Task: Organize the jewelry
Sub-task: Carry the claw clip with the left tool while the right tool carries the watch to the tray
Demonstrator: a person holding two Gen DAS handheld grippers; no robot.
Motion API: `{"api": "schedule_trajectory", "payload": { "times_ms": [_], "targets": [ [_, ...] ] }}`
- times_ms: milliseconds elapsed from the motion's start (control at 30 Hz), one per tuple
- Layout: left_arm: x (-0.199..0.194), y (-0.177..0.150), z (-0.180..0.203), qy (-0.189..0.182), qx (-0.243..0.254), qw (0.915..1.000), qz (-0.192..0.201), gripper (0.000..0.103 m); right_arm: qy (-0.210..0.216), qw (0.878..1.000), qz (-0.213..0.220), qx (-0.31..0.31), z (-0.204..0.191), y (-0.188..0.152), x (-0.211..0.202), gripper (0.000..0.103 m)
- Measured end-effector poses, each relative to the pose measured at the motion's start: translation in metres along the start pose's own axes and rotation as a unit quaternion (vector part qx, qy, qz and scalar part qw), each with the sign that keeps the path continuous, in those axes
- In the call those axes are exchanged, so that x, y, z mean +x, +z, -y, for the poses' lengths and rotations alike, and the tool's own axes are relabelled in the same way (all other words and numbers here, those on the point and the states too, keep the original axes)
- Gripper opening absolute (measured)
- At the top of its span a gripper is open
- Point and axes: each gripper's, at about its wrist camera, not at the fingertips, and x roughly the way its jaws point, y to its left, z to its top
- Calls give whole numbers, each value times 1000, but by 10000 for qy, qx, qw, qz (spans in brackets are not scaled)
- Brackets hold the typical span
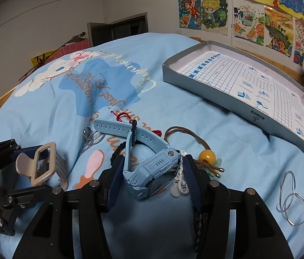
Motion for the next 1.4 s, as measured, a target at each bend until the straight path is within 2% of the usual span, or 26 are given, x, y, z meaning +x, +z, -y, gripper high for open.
{"api": "schedule_trajectory", "payload": {
  "times_ms": [133, 200, 400, 567, 733, 867, 1033, 1133, 1300, 1400],
  "targets": [
    [-1, 0, 1, -7, -11, 10000, 37, 60, -9, 10000, 19, -34, -1, 1, 0, 50],
    [-2, 0, 1, -12, -23, 10000, 68, 60, -29, 9999, 125, -49, -3, -1, -5, 45],
    [-9, 2, -1, -15, -70, 9997, 213, 60, 31, 9996, 279, 44, -4, -8, -19, 45],
    [-17, 9, -2, -101, -101, 9992, 360, 60, 130, 9981, 417, 438, 2, -14, -35, 44],
    [-11, 22, -3, -207, -265, 9991, 271, 60, 220, 9949, 581, 801, 12, -15, -44, 44],
    [-4, 36, 1, -209, -187, 9993, 233, 60, 184, 9931, 611, 984, 18, -15, -45, 44],
    [12, 68, 12, -301, -70, 9990, 334, 60, -9, 9880, 876, 1271, 32, -13, -56, 44],
    [30, 92, 16, -385, -153, 9985, 363, 60, -265, 9817, 1140, 1503, 49, -11, -66, 44],
    [69, 132, 23, -409, -210, 9980, 436, 60, -776, 9652, 1581, 1933, 93, 2, -72, 44],
    [99, 156, 28, -347, -181, 9982, 454, 60, -1058, 9583, 1693, 2043, 125, 15, -62, 44]
  ]
}}
